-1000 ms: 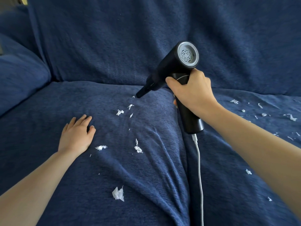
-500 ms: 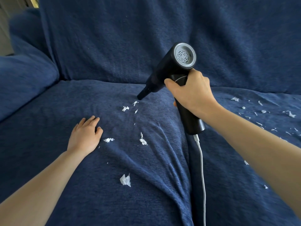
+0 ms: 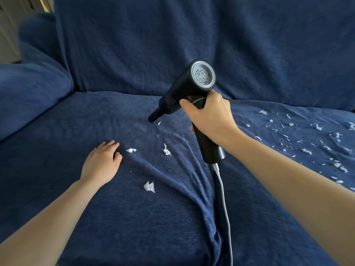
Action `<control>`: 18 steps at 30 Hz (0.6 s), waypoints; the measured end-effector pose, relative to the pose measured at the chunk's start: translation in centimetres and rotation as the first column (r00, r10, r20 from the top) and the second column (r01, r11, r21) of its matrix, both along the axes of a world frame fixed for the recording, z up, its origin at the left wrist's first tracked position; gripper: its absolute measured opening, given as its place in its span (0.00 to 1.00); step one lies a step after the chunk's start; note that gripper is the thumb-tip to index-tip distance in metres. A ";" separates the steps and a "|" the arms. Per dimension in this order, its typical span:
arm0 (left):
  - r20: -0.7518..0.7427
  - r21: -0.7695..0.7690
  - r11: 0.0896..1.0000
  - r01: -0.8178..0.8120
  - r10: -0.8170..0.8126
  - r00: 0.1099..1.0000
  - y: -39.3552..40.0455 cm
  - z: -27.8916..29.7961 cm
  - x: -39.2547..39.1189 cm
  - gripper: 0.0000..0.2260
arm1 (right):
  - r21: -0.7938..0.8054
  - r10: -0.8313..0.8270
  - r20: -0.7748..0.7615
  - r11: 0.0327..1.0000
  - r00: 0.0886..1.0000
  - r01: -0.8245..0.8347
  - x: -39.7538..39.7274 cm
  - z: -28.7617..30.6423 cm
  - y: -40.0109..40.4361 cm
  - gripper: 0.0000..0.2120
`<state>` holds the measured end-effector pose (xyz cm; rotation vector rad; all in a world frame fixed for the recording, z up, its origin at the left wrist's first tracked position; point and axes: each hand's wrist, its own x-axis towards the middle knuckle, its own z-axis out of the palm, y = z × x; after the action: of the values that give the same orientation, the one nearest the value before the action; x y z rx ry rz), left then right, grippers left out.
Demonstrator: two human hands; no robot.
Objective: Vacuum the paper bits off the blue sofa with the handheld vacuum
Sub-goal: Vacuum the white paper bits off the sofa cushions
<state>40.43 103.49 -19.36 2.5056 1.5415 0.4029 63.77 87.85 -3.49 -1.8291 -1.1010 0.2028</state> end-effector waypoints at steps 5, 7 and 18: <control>-0.026 0.014 1.000 0.001 0.000 1.000 -0.3 -0.2 -0.5 0.21 | -0.026 0.021 0.014 0.999 1.000 -0.021 -0.4 -0.3 1.0 0.14; -0.034 0.019 1.000 -0.003 0.003 0.999 -0.3 -0.4 -0.4 0.21 | -0.040 0.032 0.034 0.999 0.999 -0.031 -0.5 -0.7 1.7 0.17; -0.066 0.016 1.000 0.001 0.000 0.998 -0.5 -0.5 -0.6 0.21 | -0.044 -0.014 0.023 0.999 1.000 0.015 0.7 0.2 0.2 0.13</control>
<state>39.88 102.94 -19.83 2.5560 1.5671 0.3361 64.44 88.01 -3.27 -1.8828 -1.1066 0.1995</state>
